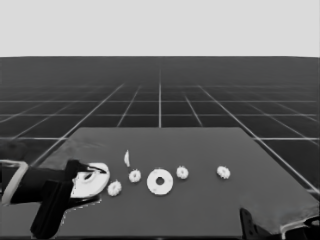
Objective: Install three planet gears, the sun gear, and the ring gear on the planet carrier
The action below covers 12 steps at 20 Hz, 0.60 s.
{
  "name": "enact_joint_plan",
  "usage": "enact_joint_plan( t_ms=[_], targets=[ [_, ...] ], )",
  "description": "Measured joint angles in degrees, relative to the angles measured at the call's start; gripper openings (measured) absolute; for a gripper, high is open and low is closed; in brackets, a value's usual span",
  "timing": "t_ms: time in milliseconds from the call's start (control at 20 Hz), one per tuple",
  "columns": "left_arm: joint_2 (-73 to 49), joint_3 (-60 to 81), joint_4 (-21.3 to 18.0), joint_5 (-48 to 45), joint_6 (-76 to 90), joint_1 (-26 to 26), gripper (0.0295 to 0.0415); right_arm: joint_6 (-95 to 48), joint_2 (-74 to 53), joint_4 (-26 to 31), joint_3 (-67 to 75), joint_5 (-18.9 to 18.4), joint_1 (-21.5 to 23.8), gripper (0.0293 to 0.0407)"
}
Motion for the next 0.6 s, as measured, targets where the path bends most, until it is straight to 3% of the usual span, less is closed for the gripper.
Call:
enact_joint_plan(
  t_ms=[50, 100, 150, 200, 250, 300, 350, 400, 450, 600],
  targets=[
    [0.06, -1.63, 1.69, -1.12, 0.06, -1.49, 0.0297, 0.08, -0.32, -1.78, -1.34, -0.56, 1.17, 0.0308],
    [0.08, -2.64, 2.72, -1.8, 0.1, -2.4, 0.0314, 0.12, -0.52, -2.83, -2.13, -0.88, 1.85, 0.0337],
    [0.1, -3.22, 3.31, -2.19, 0.12, -2.93, 0.0346, 0.15, -0.63, -3.44, -2.58, -1.08, 2.24, 0.0368],
    [10.12, -4.66, 30.34, 22.8, -27.71, -0.82, 0.0377, 0.17, -0.7, -3.8, -2.84, -1.19, 2.47, 0.038],
    [23.65, -8.76, 24.0, 50.26, -56.35, -0.61, 0.0398, 0.18, -0.73, -4.01, -2.99, -1.25, 2.6, 0.0383],
    [31.45, -18.38, 7.48, 53.48, -77.93, -0.47, 0.0403, 0.18, -0.76, -4.13, -3.07, -1.29, 2.67, 0.0384],
    [33.9, -27.01, -2.59, 52.38, -86.62, 0.45, 0.0396, 0.18, -0.77, -4.2, -3.12, -1.31, 2.72, 0.0384],
    [34.91, -33.17, -8.27, 50.95, -90.1, 1.32, 0.039, 0.19, -0.77, -4.24, -3.15, -1.33, 2.74, 0.0384],
    [35.55, -37.27, -11.57, 50.09, -91.55, 1.93, 0.0387, 0.19, -0.78, -4.27, -3.17, -1.33, 2.76, 0.0385],
    [36.47, -42.71, -15.33, 49.28, -92.45, 2.71, 0.0385, 0.19, -0.78, -4.3, -3.19, -1.34, 2.77, 0.0385]
  ],
)
